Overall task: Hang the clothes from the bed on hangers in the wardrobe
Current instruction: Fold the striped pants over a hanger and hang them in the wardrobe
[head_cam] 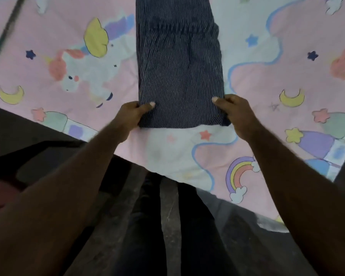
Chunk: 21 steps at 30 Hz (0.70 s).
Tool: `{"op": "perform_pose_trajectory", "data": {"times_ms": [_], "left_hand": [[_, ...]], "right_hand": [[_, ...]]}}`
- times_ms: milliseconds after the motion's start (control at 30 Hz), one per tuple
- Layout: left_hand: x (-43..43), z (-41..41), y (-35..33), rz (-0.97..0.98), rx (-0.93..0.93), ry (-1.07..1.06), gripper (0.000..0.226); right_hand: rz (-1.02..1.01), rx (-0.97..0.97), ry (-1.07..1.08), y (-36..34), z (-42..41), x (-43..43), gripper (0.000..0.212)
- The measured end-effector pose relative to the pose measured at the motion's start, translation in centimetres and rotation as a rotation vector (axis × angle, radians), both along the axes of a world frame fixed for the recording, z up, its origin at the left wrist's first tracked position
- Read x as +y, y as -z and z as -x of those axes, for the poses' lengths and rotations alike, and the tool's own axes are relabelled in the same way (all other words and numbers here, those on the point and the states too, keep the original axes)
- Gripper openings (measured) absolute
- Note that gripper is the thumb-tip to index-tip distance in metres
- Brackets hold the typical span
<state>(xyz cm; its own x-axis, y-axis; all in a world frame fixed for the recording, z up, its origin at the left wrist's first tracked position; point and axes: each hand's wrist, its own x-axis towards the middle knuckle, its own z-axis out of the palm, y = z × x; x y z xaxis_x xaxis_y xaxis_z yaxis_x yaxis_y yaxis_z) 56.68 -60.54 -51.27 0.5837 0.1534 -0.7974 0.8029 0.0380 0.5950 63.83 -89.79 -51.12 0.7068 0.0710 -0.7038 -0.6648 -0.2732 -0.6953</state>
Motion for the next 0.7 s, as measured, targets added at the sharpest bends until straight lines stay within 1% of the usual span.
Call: {"op": "perform_pose_trajectory", "data": {"times_ms": [33,67,133,200,267,300,333,367,433,467,500,567,667,700], "left_hand": [[-0.2,0.2,-0.3,-0.022,0.0,0.045,0.021],[-0.3,0.3,-0.5,-0.067,-0.017,0.081,0.016],[-0.5,0.0,-1.5,-0.181,-0.124,0.118,0.021],[-0.3,-0.5,-2.6,-0.248,-0.295,0.058,0.026],[0.1,-0.7,-3.2,-0.27,-0.413,-0.023,0.031],[0.2,-0.5,-3.1,-0.286,-0.426,-0.035,0.03],[0.3,-0.1,-2.8,-0.323,-0.401,-0.008,0.03],[0.1,0.7,-2.2,-0.364,-0.351,0.039,0.03],[-0.1,2.1,-0.5,-0.421,-0.212,0.154,0.036],[-0.3,2.7,0.0,-0.444,-0.154,0.217,0.038],[-0.7,3.1,0.2,-0.469,-0.13,0.254,0.036],[-1.4,3.3,-0.4,-0.527,-0.141,0.262,0.032],[-2.3,4.7,-2.5,-0.59,-0.222,0.201,0.038],[-2.6,5.5,-3.0,-0.581,-0.215,0.187,0.039]], "right_hand": [[0.056,-0.03,-0.053,0.1,0.4,-0.1,0.02],[0.117,-0.083,-0.099,-0.1,0.6,0.0,0.022],[0.205,-0.231,-0.128,-1.2,0.4,0.2,0.033],[0.239,-0.405,-0.066,-3.2,-0.3,0.5,0.041],[0.256,-0.54,-0.036,-5.2,-1.0,1.0,0.033],[0.273,-0.572,-0.054,-5.5,-1.0,1.3,0.029],[0.303,-0.565,-0.1,-5.3,-0.9,1.6,0.027],[0.35,-0.513,-0.176,-4.2,-0.5,1.7,0.026],[0.451,-0.322,-0.339,-1.4,0.9,1.6,0.019],[0.466,-0.242,-0.377,0.0,1.7,1.4,0.021],[0.468,-0.208,-0.371,0.8,2.4,1.3,0.024],[0.489,-0.216,-0.331,0.4,2.9,1.4,0.023],[0.548,-0.318,-0.275,-1.8,3.9,1.4,0.023],[0.57,-0.35,-0.273,-2.3,4.6,1.2,0.024]]}}
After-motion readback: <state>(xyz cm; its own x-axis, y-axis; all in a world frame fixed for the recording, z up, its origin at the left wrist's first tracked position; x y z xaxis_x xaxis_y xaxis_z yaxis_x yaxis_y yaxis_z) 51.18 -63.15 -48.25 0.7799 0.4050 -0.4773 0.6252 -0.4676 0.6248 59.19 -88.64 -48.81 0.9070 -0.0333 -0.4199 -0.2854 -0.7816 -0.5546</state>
